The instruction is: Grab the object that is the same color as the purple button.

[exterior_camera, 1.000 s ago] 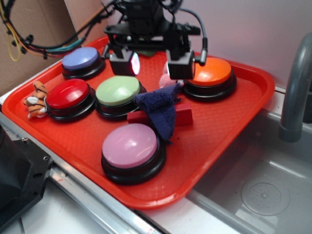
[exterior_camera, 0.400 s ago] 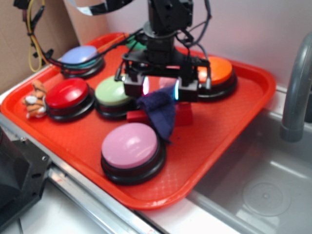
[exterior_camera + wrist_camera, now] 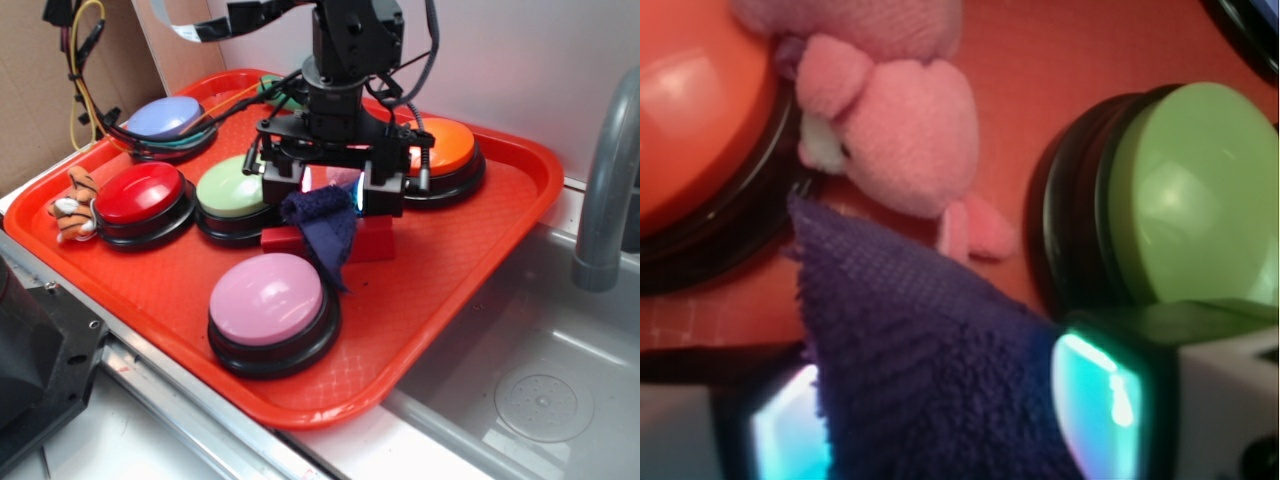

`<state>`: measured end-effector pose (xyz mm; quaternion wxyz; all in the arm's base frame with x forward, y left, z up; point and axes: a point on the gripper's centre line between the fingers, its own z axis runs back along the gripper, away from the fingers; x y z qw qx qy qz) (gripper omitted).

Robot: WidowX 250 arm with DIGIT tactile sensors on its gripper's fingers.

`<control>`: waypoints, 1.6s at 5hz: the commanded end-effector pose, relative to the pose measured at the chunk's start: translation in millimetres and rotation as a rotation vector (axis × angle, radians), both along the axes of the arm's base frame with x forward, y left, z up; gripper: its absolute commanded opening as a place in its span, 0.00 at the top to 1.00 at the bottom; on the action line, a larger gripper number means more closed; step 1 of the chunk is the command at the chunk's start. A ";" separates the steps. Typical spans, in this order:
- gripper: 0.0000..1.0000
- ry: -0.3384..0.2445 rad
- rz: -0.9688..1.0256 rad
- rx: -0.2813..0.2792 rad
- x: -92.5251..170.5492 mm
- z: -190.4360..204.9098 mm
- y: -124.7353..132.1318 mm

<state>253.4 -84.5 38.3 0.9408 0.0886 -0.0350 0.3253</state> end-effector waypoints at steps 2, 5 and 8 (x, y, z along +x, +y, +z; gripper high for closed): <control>1.00 -0.095 -0.006 -0.041 7.2 28.5 7.5; 1.00 -0.110 -0.149 -0.046 8.2 80.4 22.4; 1.00 -0.174 -0.266 -0.133 14.8 160.3 95.9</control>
